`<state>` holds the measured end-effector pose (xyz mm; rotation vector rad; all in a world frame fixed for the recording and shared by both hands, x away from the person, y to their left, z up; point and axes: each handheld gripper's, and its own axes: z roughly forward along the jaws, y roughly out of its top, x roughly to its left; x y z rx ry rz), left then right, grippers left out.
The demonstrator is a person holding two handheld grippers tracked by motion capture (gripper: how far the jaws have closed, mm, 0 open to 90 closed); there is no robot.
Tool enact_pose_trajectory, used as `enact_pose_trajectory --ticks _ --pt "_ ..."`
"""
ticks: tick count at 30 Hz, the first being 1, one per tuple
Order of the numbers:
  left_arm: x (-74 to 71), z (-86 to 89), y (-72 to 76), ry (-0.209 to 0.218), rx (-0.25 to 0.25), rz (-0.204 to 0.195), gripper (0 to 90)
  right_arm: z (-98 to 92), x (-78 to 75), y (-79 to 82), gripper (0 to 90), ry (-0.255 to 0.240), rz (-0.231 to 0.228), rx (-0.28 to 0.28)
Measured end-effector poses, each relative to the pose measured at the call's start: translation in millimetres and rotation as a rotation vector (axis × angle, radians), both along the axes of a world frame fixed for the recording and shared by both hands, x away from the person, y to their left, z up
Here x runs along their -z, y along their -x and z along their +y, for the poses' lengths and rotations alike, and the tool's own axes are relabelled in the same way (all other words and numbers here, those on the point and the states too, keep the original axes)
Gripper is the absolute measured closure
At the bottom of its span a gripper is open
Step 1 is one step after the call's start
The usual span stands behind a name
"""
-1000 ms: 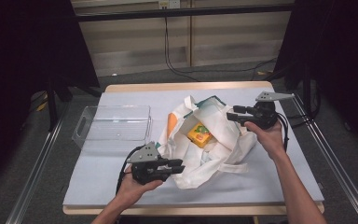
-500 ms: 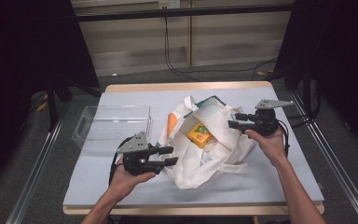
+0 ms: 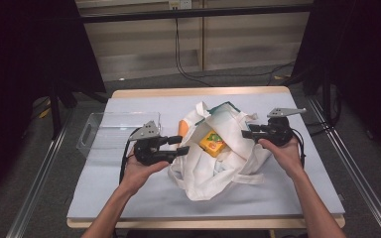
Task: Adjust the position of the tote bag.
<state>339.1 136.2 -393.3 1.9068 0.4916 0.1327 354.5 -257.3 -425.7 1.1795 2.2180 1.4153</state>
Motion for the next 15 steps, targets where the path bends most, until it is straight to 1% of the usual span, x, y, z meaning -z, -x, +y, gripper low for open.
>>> enact_pose_trajectory --ticks 1,2,3,5,6,7,8,9,10,11,13,15 --pt "0.3 -2.6 -3.3 -0.011 -0.008 0.0 47.7 0.2 1.0 -0.8 60.6 -0.002 0.004 0.002" --pt "1.0 -5.0 -6.3 -0.011 -0.008 0.005 46.6 0.3 1.7 -1.4 62.0 -0.001 0.007 0.004" --pt "1.6 -7.9 -10.2 -0.022 -0.008 0.007 46.0 0.4 2.0 -1.7 64.1 -0.002 0.009 0.003" --pt "3.0 -13.3 -16.5 -0.032 -0.015 0.009 44.8 0.7 2.6 -2.3 67.8 0.001 0.01 0.004" --pt "3.8 -16.2 -19.2 -0.04 -0.024 0.009 43.5 0.6 2.9 -2.8 70.9 0.0 0.012 0.006" --pt "4.8 -18.3 -21.7 -0.044 -0.027 0.007 42.1 0.2 3.2 -3.0 75.9 0.001 0.012 0.0" --pt "6.0 -20.5 -24.6 -0.057 -0.032 0.012 42.0 -0.4 3.5 -2.9 79.3 0.003 0.01 -0.004" --pt "7.2 -22.3 -27.5 -0.075 -0.041 0.006 41.4 -0.9 3.9 -3.0 81.7 -0.004 0.01 -0.003" --pt "8.9 -23.7 -30.3 -0.083 -0.043 0.011 41.0 -1.4 4.4 -3.0 84.0 -0.004 0.013 -0.007" --pt "11.6 -24.6 -34.3 -0.09 -0.05 0.024 41.0 -1.6 4.7 -3.0 85.1 -0.001 0.01 -0.007" --pt "15.0 -24.7 -38.7 -0.112 -0.062 0.03 41.1 -1.8 4.7 -3.1 86.8 -0.003 0.011 -0.011" --pt "18.6 -22.8 -43.6 -0.117 -0.079 0.046 45.1 -2.5 3.8 -3.0 87.6 0.002 0.004 -0.014"
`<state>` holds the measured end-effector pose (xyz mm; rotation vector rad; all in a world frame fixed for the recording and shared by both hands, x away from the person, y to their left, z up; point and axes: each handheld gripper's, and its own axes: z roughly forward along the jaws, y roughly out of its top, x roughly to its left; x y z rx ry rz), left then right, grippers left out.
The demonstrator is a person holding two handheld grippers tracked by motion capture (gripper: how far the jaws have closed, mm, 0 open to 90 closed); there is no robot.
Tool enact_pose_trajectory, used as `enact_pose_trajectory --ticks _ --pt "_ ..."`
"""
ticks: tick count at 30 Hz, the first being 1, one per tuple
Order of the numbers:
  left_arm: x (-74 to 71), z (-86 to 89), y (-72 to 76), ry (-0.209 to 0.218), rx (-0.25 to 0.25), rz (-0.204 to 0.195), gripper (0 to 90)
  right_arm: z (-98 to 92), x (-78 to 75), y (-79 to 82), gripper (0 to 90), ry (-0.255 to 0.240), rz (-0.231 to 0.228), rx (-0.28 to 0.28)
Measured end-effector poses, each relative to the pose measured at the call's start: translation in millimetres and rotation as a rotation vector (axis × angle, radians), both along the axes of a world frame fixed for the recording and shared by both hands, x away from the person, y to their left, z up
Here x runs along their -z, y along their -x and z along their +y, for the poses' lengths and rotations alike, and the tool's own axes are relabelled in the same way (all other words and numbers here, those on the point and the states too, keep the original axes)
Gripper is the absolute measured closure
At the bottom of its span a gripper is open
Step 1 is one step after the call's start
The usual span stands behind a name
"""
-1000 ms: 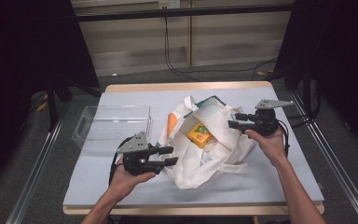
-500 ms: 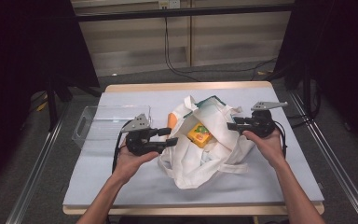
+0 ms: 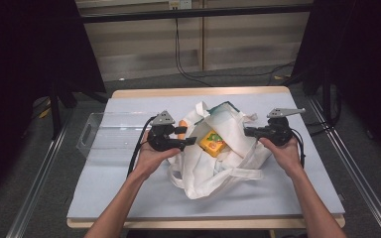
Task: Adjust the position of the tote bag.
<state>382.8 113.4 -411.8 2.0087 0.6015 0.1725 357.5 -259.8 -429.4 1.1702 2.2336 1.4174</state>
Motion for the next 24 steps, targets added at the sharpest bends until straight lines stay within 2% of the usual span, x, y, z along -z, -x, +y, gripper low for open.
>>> enact_pose_trajectory --ticks 1,4,6,8,14,19,21,23,24 --pt "1.1 1.4 -2.2 0.004 -0.001 0.007 47.6 -0.2 -0.6 0.2 87.8 0.0 0.0 0.0" --pt "1.0 4.5 -5.8 0.017 -0.008 0.01 63.7 -1.8 -2.4 -0.3 88.0 0.006 -0.012 0.006" --pt "-2.0 6.3 -7.1 0.012 -0.002 0.008 77.8 -3.8 -3.4 -0.9 88.1 0.004 -0.016 0.01" --pt "-4.2 8.5 -8.8 0.005 -0.008 0.001 85.3 -6.0 -4.9 -1.8 88.1 0.008 -0.023 0.014" --pt "-4.5 20.3 -19.0 0.022 -0.072 0.024 88.2 -16.7 -9.0 -2.2 88.3 0.001 -0.05 0.035" --pt "-1.1 27.7 -24.1 0.021 -0.1 0.041 88.2 -23.3 -4.2 -3.7 88.4 -0.006 -0.046 0.045" --pt "0.2 28.4 -23.9 0.021 -0.107 0.035 88.2 -27.7 -0.2 -4.5 88.4 -0.025 -0.041 0.05" --pt "1.6 29.4 -25.2 0.023 -0.113 0.043 88.3 -29.7 0.9 -4.9 88.3 -0.006 -0.039 0.06" --pt "2.0 30.6 -26.3 0.013 -0.132 0.042 88.3 -31.2 1.5 -5.5 88.3 -0.012 -0.041 0.065"
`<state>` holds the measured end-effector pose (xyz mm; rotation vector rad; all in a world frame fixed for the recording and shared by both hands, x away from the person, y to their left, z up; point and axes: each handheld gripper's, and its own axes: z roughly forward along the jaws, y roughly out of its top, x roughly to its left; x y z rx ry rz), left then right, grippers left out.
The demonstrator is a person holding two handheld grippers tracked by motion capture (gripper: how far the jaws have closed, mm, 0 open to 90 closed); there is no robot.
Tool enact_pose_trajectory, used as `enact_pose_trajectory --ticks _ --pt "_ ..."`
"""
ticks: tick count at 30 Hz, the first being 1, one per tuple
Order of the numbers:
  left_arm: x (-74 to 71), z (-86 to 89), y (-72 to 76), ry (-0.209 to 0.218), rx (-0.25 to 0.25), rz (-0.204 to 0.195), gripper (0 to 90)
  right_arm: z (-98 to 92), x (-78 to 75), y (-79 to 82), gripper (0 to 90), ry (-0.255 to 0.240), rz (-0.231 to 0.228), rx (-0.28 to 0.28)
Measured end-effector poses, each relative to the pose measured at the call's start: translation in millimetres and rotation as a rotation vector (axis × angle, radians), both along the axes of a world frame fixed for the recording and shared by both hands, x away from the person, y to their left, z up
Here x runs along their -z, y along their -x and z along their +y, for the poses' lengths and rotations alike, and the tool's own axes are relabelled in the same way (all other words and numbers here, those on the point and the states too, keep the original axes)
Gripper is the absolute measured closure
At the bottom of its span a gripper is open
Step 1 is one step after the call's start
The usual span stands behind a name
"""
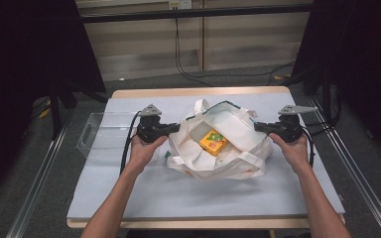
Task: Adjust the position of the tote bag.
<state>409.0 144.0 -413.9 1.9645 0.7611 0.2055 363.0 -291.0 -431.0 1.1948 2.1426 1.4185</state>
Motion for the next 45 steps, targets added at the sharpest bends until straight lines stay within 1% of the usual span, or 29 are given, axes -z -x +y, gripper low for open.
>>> enact_pose_trajectory --ticks 2,6,7,8,9,10,11,13,15,16,18,19,21,22,23,24,25,26,27,28,31,34,35,37,38,39,41,43,45 --pt "2.1 4.2 -3.5 0.013 -0.02 0.015 88.3 -3.0 0.9 -0.3 88.4 0.0 -0.002 0.016" --pt "3.7 8.1 -4.6 -0.004 -0.032 0.018 88.4 -9.4 1.9 -0.5 88.3 0.012 -0.008 0.034" --pt "4.6 8.7 -4.7 0.01 -0.039 0.021 88.4 -10.8 1.1 -0.1 88.3 0.012 -0.011 0.042" --pt "5.0 10.4 -5.5 0.001 -0.045 0.018 88.5 -12.3 -0.2 0.2 88.4 0.018 -0.013 0.046" --pt "5.8 11.4 -6.4 0.003 -0.051 0.027 88.5 -14.0 -1.8 0.3 88.4 0.017 -0.019 0.049" --pt "5.4 12.5 -6.7 0.013 -0.057 0.027 88.5 -16.3 -3.2 0.8 88.4 0.01 -0.023 0.054" --pt "4.8 12.4 -6.4 0.01 -0.069 0.027 88.5 -19.4 -3.4 0.9 88.4 0.009 -0.026 0.062" --pt "3.7 11.4 -5.4 0.005 -0.054 0.029 88.5 -23.0 0.0 0.6 88.4 0.005 -0.016 0.069" --pt "3.9 10.8 -4.4 -0.014 -0.06 0.032 88.5 -24.7 6.1 -0.5 88.4 0.008 -0.002 0.073" --pt "5.8 10.5 -5.5 -0.003 -0.061 0.04 88.5 -24.3 8.5 -1.3 88.4 0.012 0.004 0.07" --pt "7.3 9.0 -6.1 -0.015 -0.069 0.043 88.5 -21.3 10.1 -2.0 88.4 0.017 0.01 0.071" --pt "6.7 7.9 -5.8 -0.019 -0.06 0.039 88.5 -19.5 10.3 -2.1 88.4 0.022 0.009 0.069" --pt "7.6 6.2 -6.0 -0.021 -0.043 0.05 88.4 -17.3 12.3 -2.6 88.4 0.034 0.014 0.066" --pt "8.1 6.0 -6.0 -0.015 -0.04 0.057 88.4 -16.2 14.2 -3.2 88.4 0.035 0.02 0.062" --pt "9.6 6.0 -6.6 0.011 -0.028 0.079 88.3 -15.4 16.1 -3.9 88.3 0.03 0.022 0.056" --pt "11.1 4.7 -6.2 0.034 -0.021 0.092 88.3 -14.5 17.2 -4.2 88.4 0.007 0.026 0.044" --pt "10.0 2.3 -3.8 0.004 -0.019 0.075 88.3 -12.2 16.2 -4.0 88.4 -0.004 0.018 0.032" --pt "9.3 -0.9 -1.9 -0.004 -0.007 0.064 88.3 -8.7 13.5 -3.4 88.4 0.01 0.009 0.032" --pt "8.7 -3.3 -0.3 -0.001 0.004 0.061 88.3 -5.6 10.9 -3.3 88.3 0.019 0.0 0.021" --pt "7.6 -4.8 0.9 -0.015 0.002 0.053 88.3 -3.7 9.5 -3.2 88.3 0.02 -0.002 0.013" --pt "9.0 -5.0 0.9 -0.025 -0.009 0.063 88.3 -3.3 12.9 -3.8 88.3 0.032 0.007 0.011" --pt "9.7 -6.7 2.4 -0.038 -0.007 0.062 88.2 -6.3 17.2 -4.5 88.1 0.024 0.014 0.015" --pt "10.3 -8.2 2.6 -0.03 -0.008 0.065 88.1 -6.5 17.6 -4.7 87.9 0.023 0.015 0.016" --pt "10.6 -11.3 2.7 -0.04 -0.014 0.063 87.6 -6.0 19.6 -6.1 85.3 0.013 0.023 0.017" --pt "9.9 -13.6 1.8 -0.046 -0.018 0.061 86.7 -5.5 20.3 -6.4 85.3 0.014 0.025 0.019" --pt "8.9 -15.3 1.2 -0.061 -0.019 0.06 80.3 -3.8 21.4 -7.1 84.4 0.021 0.026 0.013" --pt "3.9 -20.0 -0.1 -0.081 -0.002 0.054 73.9 0.4 21.1 -7.0 80.1 0.036 0.024 0.005" --pt "-2.5 -24.1 -0.4 -0.067 0.013 0.038 68.8 3.4 18.9 -6.2 77.8 0.049 0.015 0.0" --pt "-7.1 -30.2 -2.3 -0.069 -0.001 0.025 62.0 5.6 16.0 -6.0 74.9 0.055 0.009 0.001"
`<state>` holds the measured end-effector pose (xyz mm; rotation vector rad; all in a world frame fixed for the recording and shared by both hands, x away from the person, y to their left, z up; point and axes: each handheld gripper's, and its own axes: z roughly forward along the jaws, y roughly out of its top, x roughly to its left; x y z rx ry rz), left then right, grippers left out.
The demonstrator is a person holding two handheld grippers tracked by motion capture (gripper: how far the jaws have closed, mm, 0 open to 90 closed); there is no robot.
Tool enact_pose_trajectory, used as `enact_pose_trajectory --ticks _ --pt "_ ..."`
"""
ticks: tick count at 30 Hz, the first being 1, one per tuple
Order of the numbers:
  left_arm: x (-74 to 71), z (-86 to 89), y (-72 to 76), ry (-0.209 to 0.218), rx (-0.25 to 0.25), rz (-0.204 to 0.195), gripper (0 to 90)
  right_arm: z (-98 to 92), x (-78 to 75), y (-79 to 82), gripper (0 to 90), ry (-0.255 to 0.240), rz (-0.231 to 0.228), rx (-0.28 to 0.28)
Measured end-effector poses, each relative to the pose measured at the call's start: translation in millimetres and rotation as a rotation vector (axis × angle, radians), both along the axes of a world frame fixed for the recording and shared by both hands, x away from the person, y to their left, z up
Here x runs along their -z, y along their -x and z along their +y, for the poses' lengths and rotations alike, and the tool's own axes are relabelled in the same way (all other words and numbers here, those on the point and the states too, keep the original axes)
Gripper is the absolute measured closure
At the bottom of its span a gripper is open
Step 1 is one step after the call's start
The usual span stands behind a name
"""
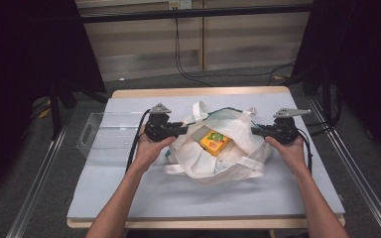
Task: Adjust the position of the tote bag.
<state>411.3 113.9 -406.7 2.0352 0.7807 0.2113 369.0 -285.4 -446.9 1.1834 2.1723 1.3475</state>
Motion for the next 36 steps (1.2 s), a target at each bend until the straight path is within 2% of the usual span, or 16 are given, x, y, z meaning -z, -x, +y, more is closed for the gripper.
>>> enact_pose_trajectory --ticks 3,6,8,9,11,13,14,18,20,21,22,24,26,29,33,36 --pt "-2.4 -7.6 -5.9 -0.023 0.01 0.005 57.7 2.1 -3.8 1.1 74.2 -0.006 -0.005 -0.003" --pt "-4.3 -19.0 -14.4 -0.054 0.021 0.029 59.1 1.3 -6.3 1.7 74.3 -0.011 -0.014 0.001" --pt "-5.0 -27.6 -14.9 -0.118 0.024 0.021 69.7 0.1 -7.0 1.3 79.0 -0.016 -0.011 0.008" --pt "-4.1 -31.5 -15.7 -0.129 0.025 0.012 74.3 -0.8 -7.3 1.4 83.0 -0.019 -0.004 0.016" --pt "-4.6 -34.9 -18.6 -0.189 -0.005 -0.023 86.4 -3.3 -7.1 1.0 86.3 -0.007 0.0 0.027" --pt "-3.6 -34.0 -23.5 -0.167 -0.038 0.002 88.0 -5.9 -5.8 1.0 87.0 0.006 0.007 0.042" --pt "-3.7 -33.0 -25.1 -0.183 -0.056 0.003 88.1 -7.5 -4.7 0.7 87.1 0.004 0.009 0.044" --pt "0.0 -30.4 -30.7 -0.163 -0.112 0.034 88.3 -9.2 -2.6 0.5 87.6 0.017 0.016 0.052" --pt "3.4 -26.4 -33.4 -0.139 -0.124 0.069 88.5 -8.0 -0.5 0.1 88.0 0.069 0.02 0.066" --pt "4.2 -25.7 -33.5 -0.148 -0.141 0.065 88.5 -8.8 1.6 -0.3 88.1 0.075 0.024 0.068" --pt "5.3 -24.1 -35.1 -0.14 -0.13 0.089 88.5 -9.7 3.2 -0.8 88.2 0.073 0.029 0.071" --pt "5.6 -25.0 -34.7 -0.138 -0.136 0.08 88.5 -11.3 6.5 -2.3 88.3 0.083 0.042 0.074" --pt "6.5 -23.6 -35.4 -0.134 -0.117 0.097 88.5 -11.4 8.4 -3.1 88.3 0.095 0.049 0.076" --pt "7.9 -20.6 -33.3 -0.1 -0.096 0.087 87.4 -13.5 10.7 -2.7 88.0 0.064 0.041 0.073" --pt "8.1 -18.5 -26.8 -0.058 -0.053 0.06 71.8 -14.9 5.4 1.2 84.7 0.008 0.013 0.051" --pt "5.7 -16.8 -21.0 -0.039 -0.011 0.046 64.1 -11.9 0.8 3.2 78.7 0.013 -0.004 0.045"
